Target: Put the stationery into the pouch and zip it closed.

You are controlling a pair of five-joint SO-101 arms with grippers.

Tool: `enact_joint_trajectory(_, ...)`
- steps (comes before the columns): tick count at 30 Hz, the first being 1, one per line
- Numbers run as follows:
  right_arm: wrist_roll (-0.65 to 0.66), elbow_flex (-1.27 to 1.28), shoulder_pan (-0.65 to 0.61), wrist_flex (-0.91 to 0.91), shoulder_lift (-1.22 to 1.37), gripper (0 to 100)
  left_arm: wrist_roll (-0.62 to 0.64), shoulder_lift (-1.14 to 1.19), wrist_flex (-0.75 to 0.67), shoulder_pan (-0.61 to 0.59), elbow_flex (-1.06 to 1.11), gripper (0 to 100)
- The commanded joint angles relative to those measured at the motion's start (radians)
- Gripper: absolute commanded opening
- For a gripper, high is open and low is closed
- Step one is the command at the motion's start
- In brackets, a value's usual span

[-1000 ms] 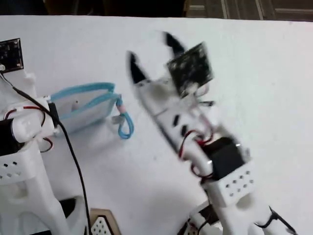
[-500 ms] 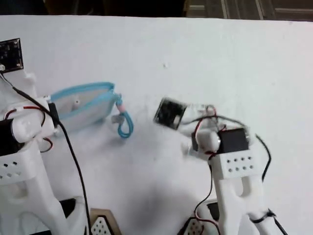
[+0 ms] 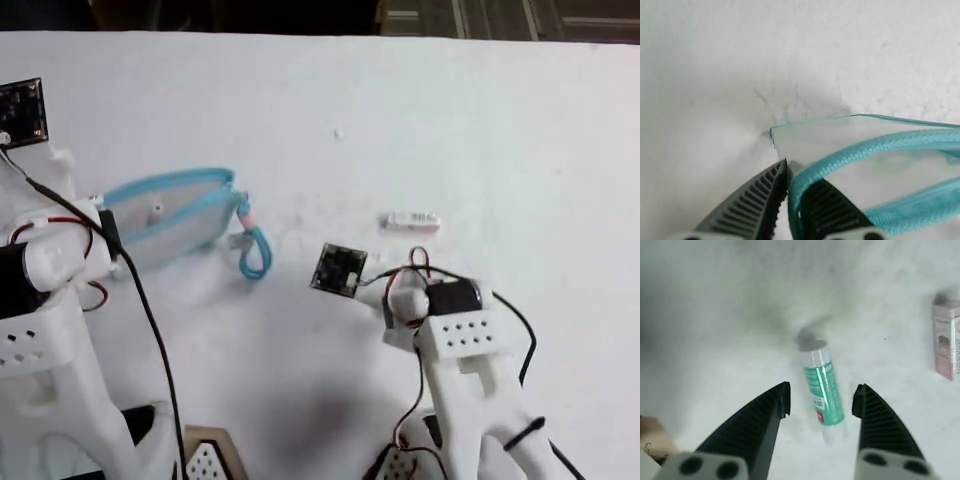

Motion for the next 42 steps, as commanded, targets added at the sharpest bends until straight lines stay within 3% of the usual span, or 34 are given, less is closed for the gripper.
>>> enact_joint_trajectory(1, 0.009, -0.006, 0.012, -0.035, 0.084, 19.9, -0.006, -0.021, -0.026, 0.007, -0.005, 2)
enact_joint_trajectory(6, 0.009, -0.028, 0.030, -0.134, 0.249, 19.9, -0.008, -0.021, -0.026, 0.007, -0.005, 2)
enact_joint_trajectory(23, 0.009, -0.290, 0.081, -0.137, 0.693, 18.7, -0.008, -0.021, -0.028, 0.007, -0.005, 2)
enact_joint_trajectory(29, 0.006, -0.313, 0.081, -0.148, 0.704, 1.1, -0.008, -0.021, -0.028, 0.007, -0.005, 2)
enact_joint_trajectory(37, -0.008, -0.400, 0.104, -0.122, 0.682, 1.8, -0.008, -0.021, -0.028, 0.007, -0.005, 2)
enact_joint_trajectory(42, -0.204, -0.483, 0.105, 0.002, 0.489, 1.8, -0.008, -0.021, -0.028, 0.007, -0.005, 2)
